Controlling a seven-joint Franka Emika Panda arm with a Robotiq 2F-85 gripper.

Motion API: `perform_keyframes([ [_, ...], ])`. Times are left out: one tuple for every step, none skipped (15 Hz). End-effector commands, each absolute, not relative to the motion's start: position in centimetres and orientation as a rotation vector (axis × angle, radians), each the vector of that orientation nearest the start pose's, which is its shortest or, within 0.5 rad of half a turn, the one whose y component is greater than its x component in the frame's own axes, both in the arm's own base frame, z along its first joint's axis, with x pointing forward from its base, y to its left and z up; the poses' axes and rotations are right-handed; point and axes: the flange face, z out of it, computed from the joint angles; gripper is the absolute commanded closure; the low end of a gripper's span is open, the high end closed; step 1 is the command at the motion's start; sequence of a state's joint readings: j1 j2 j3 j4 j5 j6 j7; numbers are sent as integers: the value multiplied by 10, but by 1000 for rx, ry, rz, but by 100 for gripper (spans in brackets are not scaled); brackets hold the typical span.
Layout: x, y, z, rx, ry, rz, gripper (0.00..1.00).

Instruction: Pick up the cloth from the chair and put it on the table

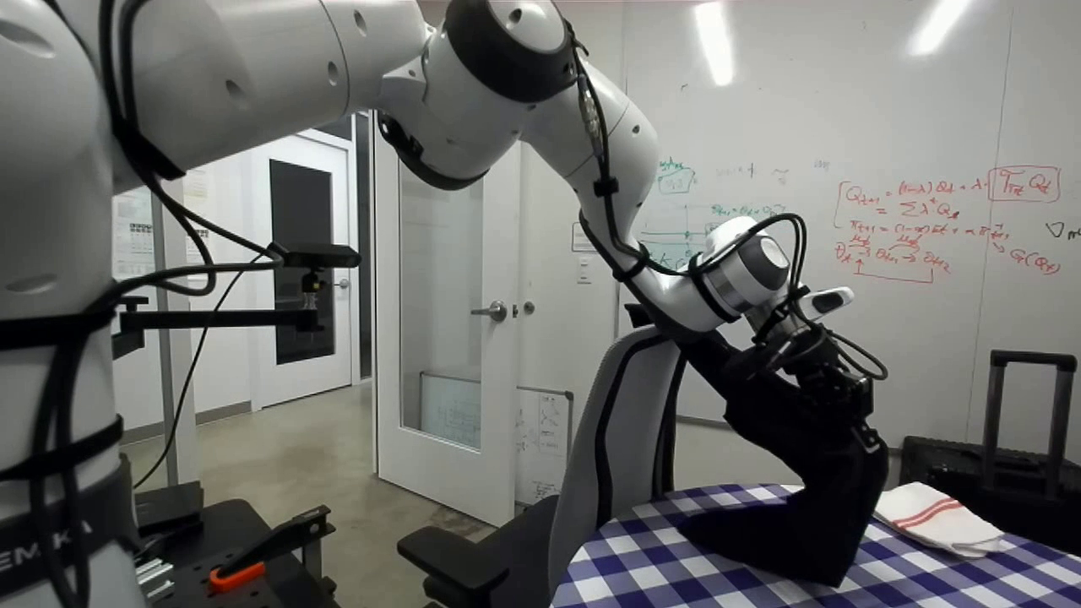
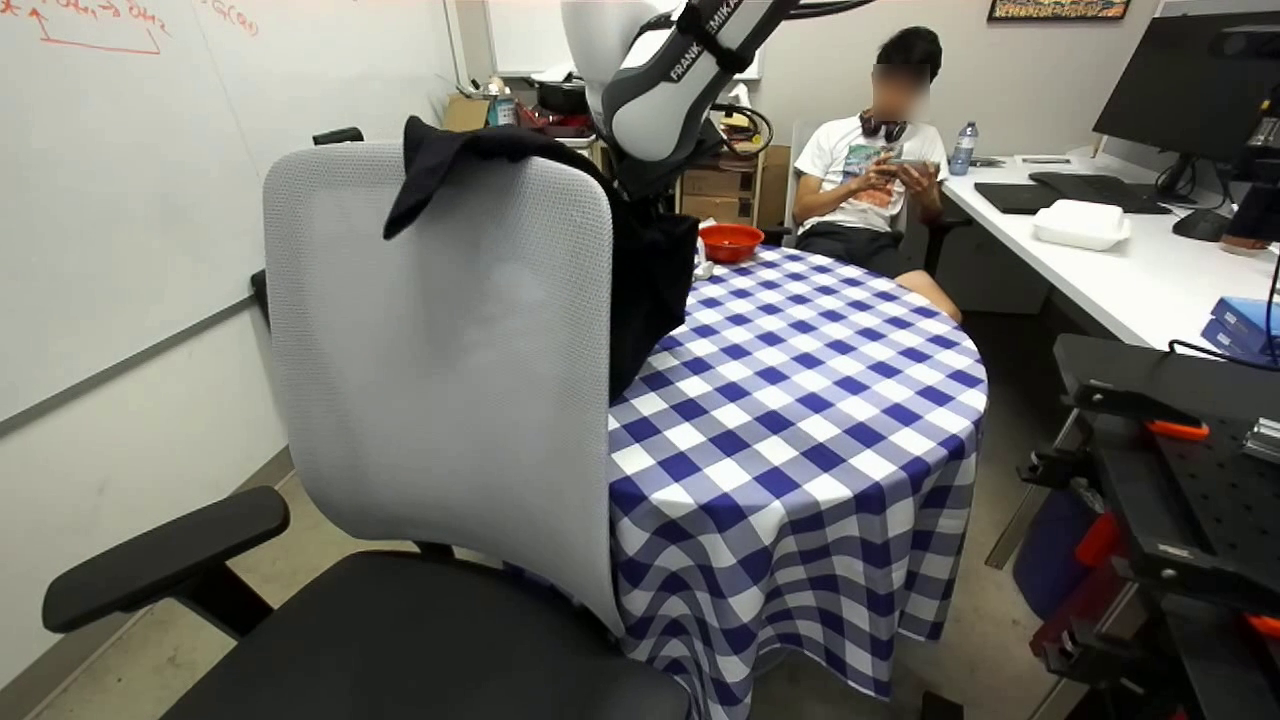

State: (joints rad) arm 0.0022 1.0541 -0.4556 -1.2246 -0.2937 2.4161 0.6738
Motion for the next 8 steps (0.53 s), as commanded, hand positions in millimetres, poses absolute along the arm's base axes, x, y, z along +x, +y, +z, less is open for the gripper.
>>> perform_keyframes([
  [749, -255, 175, 2350, -930, 368, 98],
  [749, -259, 172, 2342, -972, 353, 98],
  [749, -262, 170, 2334, -1023, 331, 98],
  [748, -263, 168, 2334, -1091, 296, 98],
  [748, -264, 166, 2331, -1138, 272, 98],
  [747, -263, 164, 2335, -1182, 248, 98],
  [746, -262, 163, 2337, -1215, 237, 98],
  [745, -262, 163, 2342, -1243, 233, 98],
])
